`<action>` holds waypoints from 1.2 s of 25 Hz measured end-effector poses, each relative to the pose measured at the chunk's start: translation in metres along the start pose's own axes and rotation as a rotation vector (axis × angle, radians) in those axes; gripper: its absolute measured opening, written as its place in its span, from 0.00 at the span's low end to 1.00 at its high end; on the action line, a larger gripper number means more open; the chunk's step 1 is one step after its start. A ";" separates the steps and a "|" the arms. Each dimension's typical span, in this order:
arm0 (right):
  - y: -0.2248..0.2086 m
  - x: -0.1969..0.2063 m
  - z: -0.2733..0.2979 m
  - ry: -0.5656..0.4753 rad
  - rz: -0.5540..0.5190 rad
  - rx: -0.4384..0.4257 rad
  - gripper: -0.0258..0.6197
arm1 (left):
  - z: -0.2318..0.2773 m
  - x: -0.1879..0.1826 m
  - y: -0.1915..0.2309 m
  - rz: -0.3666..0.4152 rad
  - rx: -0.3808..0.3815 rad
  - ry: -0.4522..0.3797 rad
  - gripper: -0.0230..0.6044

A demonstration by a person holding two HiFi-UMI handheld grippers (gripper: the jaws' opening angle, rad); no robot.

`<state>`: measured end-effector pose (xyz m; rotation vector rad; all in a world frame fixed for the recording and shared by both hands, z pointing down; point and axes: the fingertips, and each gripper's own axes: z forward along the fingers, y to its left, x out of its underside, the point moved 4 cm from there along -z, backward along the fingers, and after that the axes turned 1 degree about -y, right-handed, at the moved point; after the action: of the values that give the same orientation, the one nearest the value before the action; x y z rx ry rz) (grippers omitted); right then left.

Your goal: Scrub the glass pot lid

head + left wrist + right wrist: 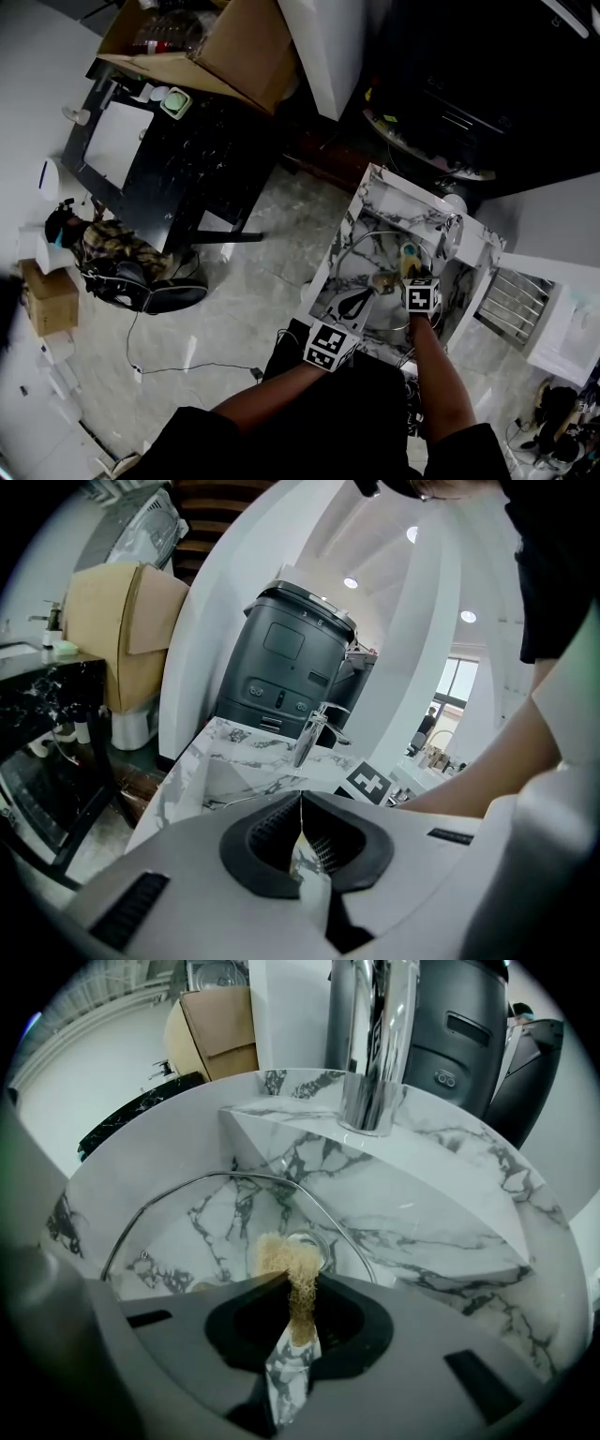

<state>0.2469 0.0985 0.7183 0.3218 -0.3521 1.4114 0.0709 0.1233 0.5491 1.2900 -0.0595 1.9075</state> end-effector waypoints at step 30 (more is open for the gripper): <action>0.041 0.045 -0.026 0.195 -0.071 0.008 0.13 | -0.048 -0.001 0.025 -0.006 0.041 -0.026 0.06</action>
<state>0.2132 0.1553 0.7147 0.1993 -0.1735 1.3621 0.0188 0.1272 0.5350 1.3409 -0.0304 1.8960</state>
